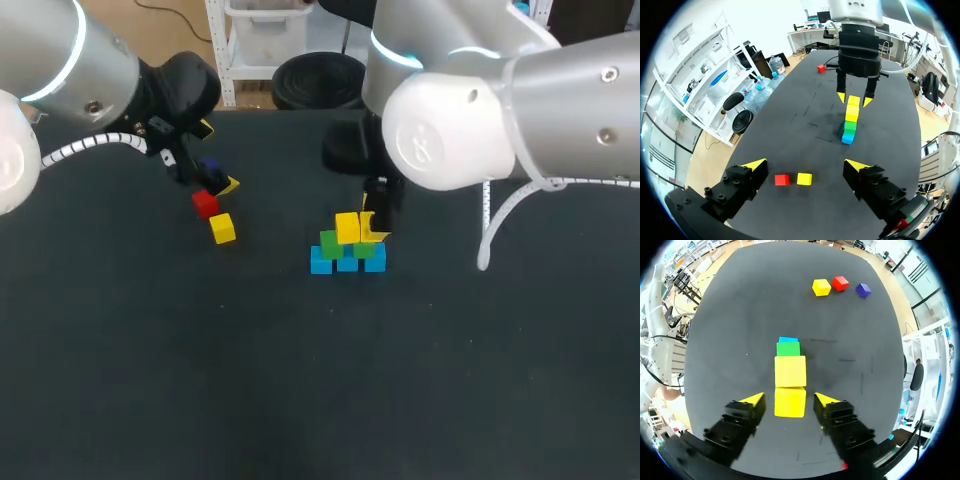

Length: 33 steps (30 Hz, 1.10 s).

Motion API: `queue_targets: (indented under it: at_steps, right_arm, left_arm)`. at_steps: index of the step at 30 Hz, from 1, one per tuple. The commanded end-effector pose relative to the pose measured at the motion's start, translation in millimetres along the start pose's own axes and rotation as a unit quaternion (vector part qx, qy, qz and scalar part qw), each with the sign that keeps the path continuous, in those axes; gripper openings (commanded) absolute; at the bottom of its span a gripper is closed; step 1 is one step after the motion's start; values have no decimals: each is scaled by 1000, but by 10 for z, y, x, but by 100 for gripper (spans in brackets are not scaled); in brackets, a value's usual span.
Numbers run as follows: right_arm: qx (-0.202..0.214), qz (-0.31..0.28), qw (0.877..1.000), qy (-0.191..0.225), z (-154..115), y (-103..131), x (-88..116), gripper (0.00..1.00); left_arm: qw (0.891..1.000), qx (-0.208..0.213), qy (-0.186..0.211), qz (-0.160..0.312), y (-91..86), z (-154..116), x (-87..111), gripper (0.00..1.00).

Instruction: Place the blue cubes, place green cubes on the blue cubes, place the yellow cubes on the green cubes, then place the red cubes on the yellow cubes, and place purple cube on the red cubes.

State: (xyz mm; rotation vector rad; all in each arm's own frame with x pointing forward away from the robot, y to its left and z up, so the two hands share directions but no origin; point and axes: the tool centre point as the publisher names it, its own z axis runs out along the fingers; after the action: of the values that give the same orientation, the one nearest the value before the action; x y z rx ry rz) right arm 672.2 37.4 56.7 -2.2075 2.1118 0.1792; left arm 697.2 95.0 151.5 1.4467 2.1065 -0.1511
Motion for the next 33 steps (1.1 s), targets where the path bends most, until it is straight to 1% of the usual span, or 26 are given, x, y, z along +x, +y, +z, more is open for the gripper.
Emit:
queue_targets:
  at_steps: [1,5,9,12,17,24,28,30,33]
  right_arm:
    - [-3,1,1000,-1,-9,-19,-1,100]
    - [-1,9,1000,-2,-52,-24,21,100]
    - [6,25,999,-21,-170,-24,61,100]
    - [12,38,998,-42,-276,-13,107,100]
    - [35,74,994,-77,-438,-35,265,100]
    - [104,115,982,-109,-598,-75,485,100]
    - [134,129,977,-105,-606,-80,584,100]
    - [145,137,973,-115,-611,-80,629,100]
    - [168,148,968,-117,-620,-82,700,100]
  left_arm:
    - [1000,2,-2,1,17,8,6,100]
    - [1000,2,-2,1,17,8,6,100]
    - [1000,2,-2,1,17,8,6,100]
    - [1000,2,-2,1,17,8,6,100]
    - [1000,2,-2,1,17,8,6,100]
    - [1000,2,-2,1,17,8,6,100]
    - [1000,2,-2,1,17,8,6,100]
    - [1000,2,-2,1,17,8,6,100]
    - [1000,2,-2,1,17,8,6,100]
